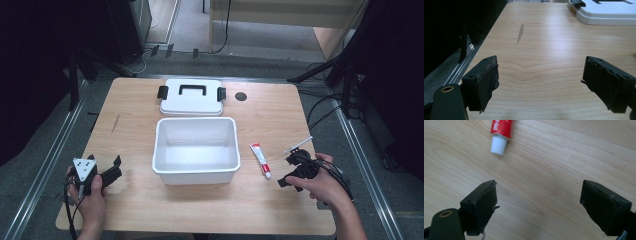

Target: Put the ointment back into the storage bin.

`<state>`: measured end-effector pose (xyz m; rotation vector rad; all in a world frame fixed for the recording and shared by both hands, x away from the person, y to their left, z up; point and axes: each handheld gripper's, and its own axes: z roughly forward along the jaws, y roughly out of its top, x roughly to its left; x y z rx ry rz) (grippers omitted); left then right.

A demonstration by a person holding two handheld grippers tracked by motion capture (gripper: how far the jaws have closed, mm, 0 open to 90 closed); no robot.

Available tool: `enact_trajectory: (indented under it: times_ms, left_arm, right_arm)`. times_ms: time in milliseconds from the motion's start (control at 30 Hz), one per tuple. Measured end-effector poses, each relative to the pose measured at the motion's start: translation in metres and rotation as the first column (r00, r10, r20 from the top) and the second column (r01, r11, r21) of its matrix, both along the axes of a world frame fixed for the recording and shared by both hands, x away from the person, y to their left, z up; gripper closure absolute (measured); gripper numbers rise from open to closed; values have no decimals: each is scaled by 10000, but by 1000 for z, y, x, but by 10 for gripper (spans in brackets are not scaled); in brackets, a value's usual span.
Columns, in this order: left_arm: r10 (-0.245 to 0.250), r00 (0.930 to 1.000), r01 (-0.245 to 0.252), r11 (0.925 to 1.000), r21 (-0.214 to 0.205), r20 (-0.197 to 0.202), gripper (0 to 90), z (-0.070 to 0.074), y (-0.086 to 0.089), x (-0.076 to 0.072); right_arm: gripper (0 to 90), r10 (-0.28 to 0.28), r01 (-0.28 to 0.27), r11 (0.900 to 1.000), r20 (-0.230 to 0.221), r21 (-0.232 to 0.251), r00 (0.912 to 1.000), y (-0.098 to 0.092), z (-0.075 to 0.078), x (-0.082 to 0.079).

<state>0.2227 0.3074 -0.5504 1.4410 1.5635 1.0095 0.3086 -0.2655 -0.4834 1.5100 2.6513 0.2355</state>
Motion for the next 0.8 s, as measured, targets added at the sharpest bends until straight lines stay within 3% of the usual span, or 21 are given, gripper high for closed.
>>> enact_trajectory:
  times_ms: [133, 233, 567, 800]
  left_arm:
    - [-2, 10000, 2, 10000, 19, -15, 138, 0, 0, 0]
    - [2, 10000, -2, 10000, -28, -19, 138, 0, 0, 0]
    - [-54, 10000, 54, 9998, -189, -19, 139, 0, 2, 0]
    - [-67, 10000, 65, 9997, -226, -48, 139, 0, 2, 1]
  right_arm:
    - [141, 275, -297, 9985, -505, -449, 9983, 16, 1, 3]
    - [175, 474, -521, 9958, -640, -746, 9968, 24, 1, 7]
    - [301, 264, -300, 9984, -744, -486, 9969, 39, 5, 20]
    - [318, 227, -249, 9991, -654, -335, 9976, 50, 8, 30]
